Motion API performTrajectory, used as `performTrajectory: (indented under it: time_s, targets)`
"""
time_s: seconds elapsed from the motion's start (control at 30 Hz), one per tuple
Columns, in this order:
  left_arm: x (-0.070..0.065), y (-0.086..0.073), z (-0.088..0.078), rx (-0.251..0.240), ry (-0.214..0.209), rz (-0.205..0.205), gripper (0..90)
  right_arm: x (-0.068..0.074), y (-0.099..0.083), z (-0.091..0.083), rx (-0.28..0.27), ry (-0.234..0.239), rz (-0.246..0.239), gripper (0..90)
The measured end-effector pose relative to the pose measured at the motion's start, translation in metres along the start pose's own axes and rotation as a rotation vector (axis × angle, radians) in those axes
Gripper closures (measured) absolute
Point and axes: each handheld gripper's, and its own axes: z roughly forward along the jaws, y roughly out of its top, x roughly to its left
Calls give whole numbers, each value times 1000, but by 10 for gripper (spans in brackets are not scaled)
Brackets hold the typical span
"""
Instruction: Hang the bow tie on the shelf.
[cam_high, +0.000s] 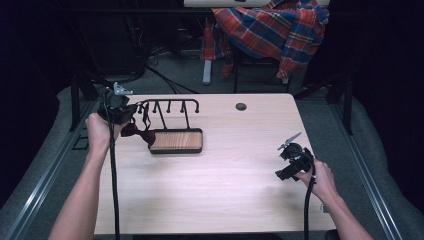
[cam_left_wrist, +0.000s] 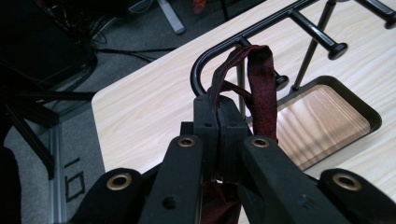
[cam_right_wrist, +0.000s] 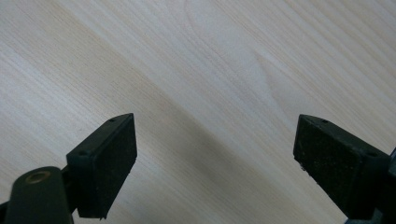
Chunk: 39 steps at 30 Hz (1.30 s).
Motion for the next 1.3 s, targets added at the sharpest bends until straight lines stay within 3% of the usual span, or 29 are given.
performTrajectory:
  time_s: [0.1,0.17,0.37,1.3]
  targets:
    - [1,1,4,9,5,-1,888,0,0,0,3,-1,-3,131]
    - [3,3,7,20,38,20,888,0,0,0,0,0,-1,131]
    - [10,8,11,24,52,11,888,0,0,0,0,1,-1,131]
    - [19,-14,40,65,28,-31,887,1,-1,0,-11,0,6,131]
